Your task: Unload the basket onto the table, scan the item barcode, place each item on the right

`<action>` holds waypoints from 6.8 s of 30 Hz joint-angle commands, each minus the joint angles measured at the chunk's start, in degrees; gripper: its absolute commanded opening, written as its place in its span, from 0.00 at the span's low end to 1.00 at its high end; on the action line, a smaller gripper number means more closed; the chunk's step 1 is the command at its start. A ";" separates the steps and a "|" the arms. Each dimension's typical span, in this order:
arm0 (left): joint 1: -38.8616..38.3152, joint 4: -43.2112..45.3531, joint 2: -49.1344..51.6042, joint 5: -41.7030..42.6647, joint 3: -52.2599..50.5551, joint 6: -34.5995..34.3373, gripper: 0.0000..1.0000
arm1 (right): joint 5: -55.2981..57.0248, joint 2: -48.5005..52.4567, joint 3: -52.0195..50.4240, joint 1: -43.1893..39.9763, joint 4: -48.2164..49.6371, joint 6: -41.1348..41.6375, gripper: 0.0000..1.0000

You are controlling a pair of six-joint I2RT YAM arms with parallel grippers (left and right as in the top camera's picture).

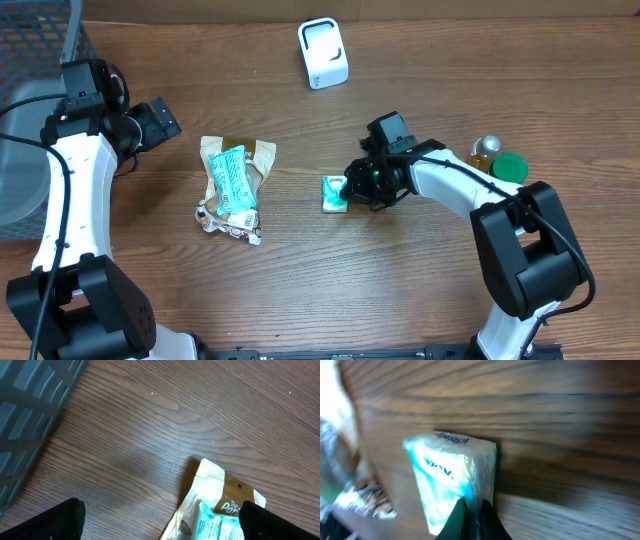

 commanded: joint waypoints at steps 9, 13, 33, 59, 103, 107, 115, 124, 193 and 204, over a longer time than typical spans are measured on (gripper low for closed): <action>-0.39 0.07 0.13 0.33 1.07 -0.37 1.00 | -48.61 -7.13 -0.39 -4.74 7.21 -17.75 0.04; -0.39 0.07 0.13 0.33 1.07 -0.37 1.00 | -61.20 -7.13 -0.39 -6.95 5.88 -25.83 0.04; -0.39 0.07 0.13 0.33 1.07 -0.37 1.00 | -61.18 -18.45 -0.39 -12.35 -35.71 -60.98 0.04; -0.39 0.07 0.13 0.33 1.07 -0.37 1.00 | -61.18 -33.38 -0.33 -12.37 -40.26 -57.24 0.04; -0.39 0.07 0.13 0.33 1.07 -0.37 1.00 | -53.64 -33.35 -0.35 -12.35 -37.20 -55.71 0.04; -0.39 0.07 0.13 0.33 1.07 -0.37 1.00 | -50.01 -33.35 -0.35 -12.35 -36.02 -52.78 0.04; -0.39 0.07 0.13 0.33 1.07 -0.37 1.00 | -31.08 -33.35 -0.35 -12.28 -26.75 -34.16 0.04; -0.39 0.07 0.13 0.33 1.07 -0.37 1.00 | -18.91 -33.35 -0.35 -12.28 -25.94 -27.34 0.04; -0.39 0.07 0.13 0.35 1.07 -0.37 1.00 | 32.70 25.03 64.11 -5.46 -40.13 -34.62 0.52; -0.39 0.07 0.13 0.33 1.07 -0.37 1.00 | 33.14 26.69 62.90 -4.61 -35.54 -44.44 0.50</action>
